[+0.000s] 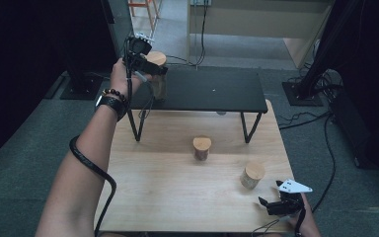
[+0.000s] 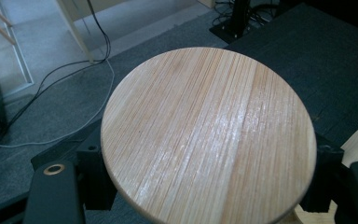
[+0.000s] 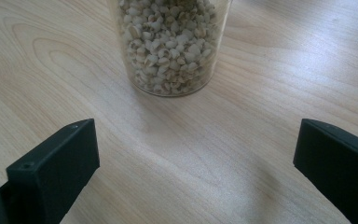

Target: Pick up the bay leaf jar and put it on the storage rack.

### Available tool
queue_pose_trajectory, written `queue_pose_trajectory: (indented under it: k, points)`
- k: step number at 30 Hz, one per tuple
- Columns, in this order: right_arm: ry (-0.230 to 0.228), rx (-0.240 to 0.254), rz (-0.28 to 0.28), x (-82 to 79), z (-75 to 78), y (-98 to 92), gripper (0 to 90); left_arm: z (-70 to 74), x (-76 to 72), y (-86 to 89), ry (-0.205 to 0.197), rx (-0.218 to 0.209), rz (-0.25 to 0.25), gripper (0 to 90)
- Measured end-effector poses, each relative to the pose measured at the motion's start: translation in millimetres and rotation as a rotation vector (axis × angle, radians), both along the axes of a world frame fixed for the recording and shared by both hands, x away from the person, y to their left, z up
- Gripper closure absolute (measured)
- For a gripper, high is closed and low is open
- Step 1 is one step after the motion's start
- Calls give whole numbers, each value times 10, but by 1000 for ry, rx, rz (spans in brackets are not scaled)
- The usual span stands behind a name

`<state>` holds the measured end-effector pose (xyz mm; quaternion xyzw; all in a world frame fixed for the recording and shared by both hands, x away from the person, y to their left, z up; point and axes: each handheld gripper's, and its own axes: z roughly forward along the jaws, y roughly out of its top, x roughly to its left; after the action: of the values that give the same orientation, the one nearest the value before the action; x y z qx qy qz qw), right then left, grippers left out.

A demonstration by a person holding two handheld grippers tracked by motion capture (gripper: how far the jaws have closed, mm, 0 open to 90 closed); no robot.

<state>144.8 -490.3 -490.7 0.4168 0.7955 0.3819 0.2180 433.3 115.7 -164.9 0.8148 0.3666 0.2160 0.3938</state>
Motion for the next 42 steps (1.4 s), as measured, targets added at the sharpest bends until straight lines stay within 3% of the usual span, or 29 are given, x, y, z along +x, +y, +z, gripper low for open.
queue_pose_trajectory:
  k: [7, 15, 17, 22, 27, 42]
  points:
    - [0, -1, 2, 0, 0, 2, 0, -55, -29, 64, -6, -31, 14, 249]
    - [-2, 2, 3, -1, -3, -5, 0, -64, -29, 75, 1, -33, 12, 209]
    - [-1, 2, 2, 1, -2, -3, 0, -68, -23, 84, 4, -39, 7, 176]
    - [-1, 3, 2, 0, -2, -5, 0, -55, -75, 36, 0, -40, 52, 20]
    - [-3, 5, 5, -1, -5, -12, 0, -61, -102, 68, 5, -41, 47, 0]
    - [-7, 14, 7, -9, -12, -31, 0, -136, -447, 285, -34, -64, 48, 0]
